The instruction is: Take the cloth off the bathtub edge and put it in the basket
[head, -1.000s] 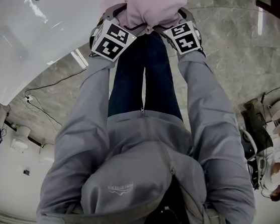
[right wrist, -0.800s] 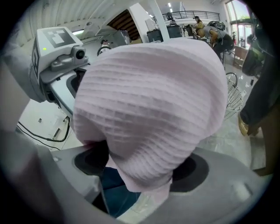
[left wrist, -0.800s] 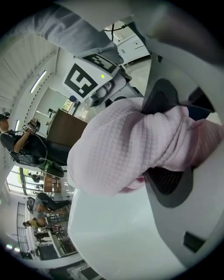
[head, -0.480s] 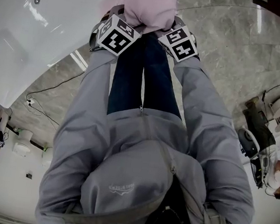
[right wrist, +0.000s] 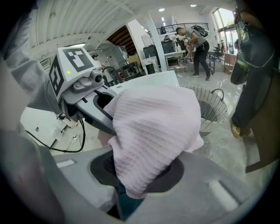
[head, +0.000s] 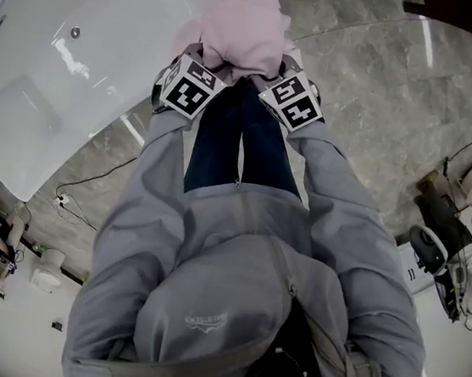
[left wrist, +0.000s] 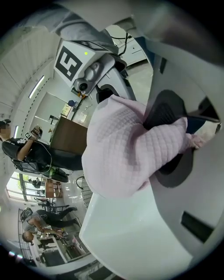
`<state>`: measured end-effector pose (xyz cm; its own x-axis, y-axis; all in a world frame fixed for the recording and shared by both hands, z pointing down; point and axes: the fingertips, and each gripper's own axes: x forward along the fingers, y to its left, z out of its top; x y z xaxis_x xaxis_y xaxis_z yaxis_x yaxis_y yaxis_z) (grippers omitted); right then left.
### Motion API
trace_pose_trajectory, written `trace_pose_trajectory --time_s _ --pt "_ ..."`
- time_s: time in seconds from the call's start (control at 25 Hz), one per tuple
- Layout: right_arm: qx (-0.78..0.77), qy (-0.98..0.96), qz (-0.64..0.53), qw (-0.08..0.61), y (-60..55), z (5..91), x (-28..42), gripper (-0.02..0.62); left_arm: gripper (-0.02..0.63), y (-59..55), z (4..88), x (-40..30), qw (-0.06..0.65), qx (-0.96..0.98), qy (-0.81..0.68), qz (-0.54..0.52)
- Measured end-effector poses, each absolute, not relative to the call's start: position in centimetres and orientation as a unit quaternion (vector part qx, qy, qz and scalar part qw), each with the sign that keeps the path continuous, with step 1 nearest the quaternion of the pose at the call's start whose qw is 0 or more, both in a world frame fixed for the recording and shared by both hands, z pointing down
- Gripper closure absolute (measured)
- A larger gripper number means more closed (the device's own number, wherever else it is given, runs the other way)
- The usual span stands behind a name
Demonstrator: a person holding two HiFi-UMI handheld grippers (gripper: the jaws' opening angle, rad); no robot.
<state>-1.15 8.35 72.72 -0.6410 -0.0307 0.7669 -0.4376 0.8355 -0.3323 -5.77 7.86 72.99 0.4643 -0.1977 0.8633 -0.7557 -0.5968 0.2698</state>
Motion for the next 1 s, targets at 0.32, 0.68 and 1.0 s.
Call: trace_pose_trajectory --time_s 0.32,0.68,1.0 --pt "0.147 -0.876 0.239 0.392 8.9 67.0 -0.1 0.49 0.477 8.6 67.8 -4.3 0.321 0.797 -0.305 0.411" --pt "0.165 -0.883 0.212 0.385 10.0 60.7 1.9 0.491 0.479 9.7 61.4 -2.3 0.297 0.816 -0.298 0.397" --pt "0.175 -0.895 0.177 0.369 9.8 53.8 3.1 0.492 0.482 9.5 54.5 -0.9 0.253 0.841 -0.29 0.38"
